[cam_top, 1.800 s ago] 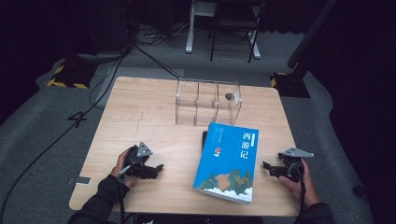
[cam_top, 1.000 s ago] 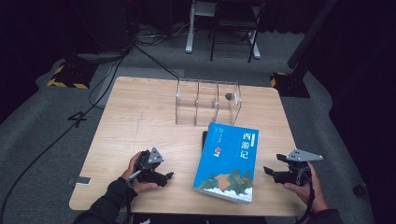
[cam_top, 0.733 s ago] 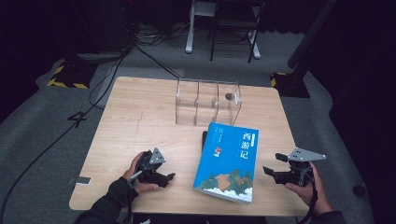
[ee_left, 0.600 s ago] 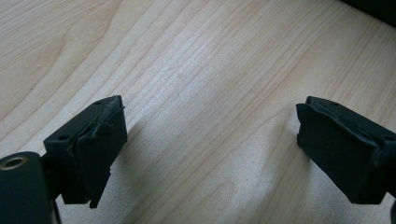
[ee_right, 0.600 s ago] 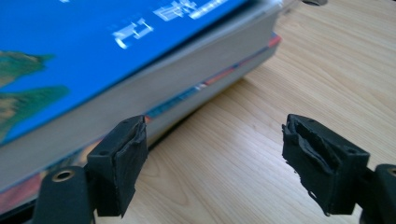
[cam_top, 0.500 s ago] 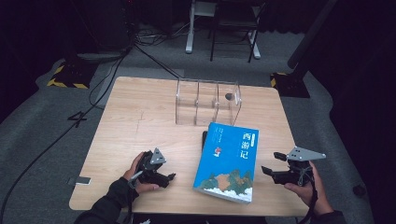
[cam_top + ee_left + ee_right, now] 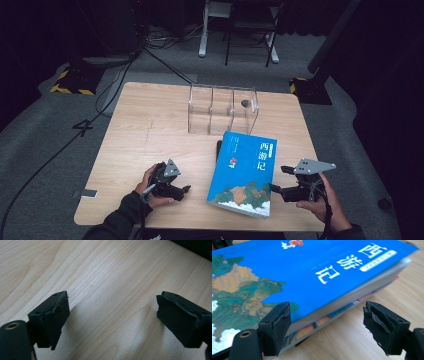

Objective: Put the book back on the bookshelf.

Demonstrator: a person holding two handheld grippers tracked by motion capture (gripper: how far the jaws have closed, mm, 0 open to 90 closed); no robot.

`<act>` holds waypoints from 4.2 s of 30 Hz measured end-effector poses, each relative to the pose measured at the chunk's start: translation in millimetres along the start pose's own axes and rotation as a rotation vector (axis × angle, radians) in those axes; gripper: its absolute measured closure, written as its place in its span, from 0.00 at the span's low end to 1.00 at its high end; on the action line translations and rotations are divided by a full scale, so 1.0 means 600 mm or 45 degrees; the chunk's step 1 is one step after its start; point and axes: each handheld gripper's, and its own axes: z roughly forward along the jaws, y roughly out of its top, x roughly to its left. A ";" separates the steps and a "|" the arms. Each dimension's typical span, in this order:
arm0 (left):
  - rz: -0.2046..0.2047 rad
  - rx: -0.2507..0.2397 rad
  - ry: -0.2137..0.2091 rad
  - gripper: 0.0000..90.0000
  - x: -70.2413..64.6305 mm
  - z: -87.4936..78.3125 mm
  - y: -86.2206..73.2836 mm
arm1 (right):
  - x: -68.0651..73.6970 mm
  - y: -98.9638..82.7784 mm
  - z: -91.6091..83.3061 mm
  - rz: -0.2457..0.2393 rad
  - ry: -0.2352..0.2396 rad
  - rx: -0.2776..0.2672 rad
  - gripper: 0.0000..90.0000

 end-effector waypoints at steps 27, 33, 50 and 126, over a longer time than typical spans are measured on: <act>0.069 -0.009 -0.064 0.19 0.000 0.010 0.012 | -0.009 0.021 0.049 0.080 0.212 0.107 0.03; 0.081 -0.013 -0.082 0.25 0.008 0.021 0.026 | -0.008 0.022 0.047 0.070 0.200 0.100 0.04; 0.110 -0.148 -0.114 0.37 0.008 0.050 0.110 | -0.013 0.047 0.078 0.127 0.152 0.089 0.06; -0.053 -0.234 -0.226 0.77 0.065 0.108 0.180 | -0.081 0.115 0.134 0.036 0.480 -0.049 0.70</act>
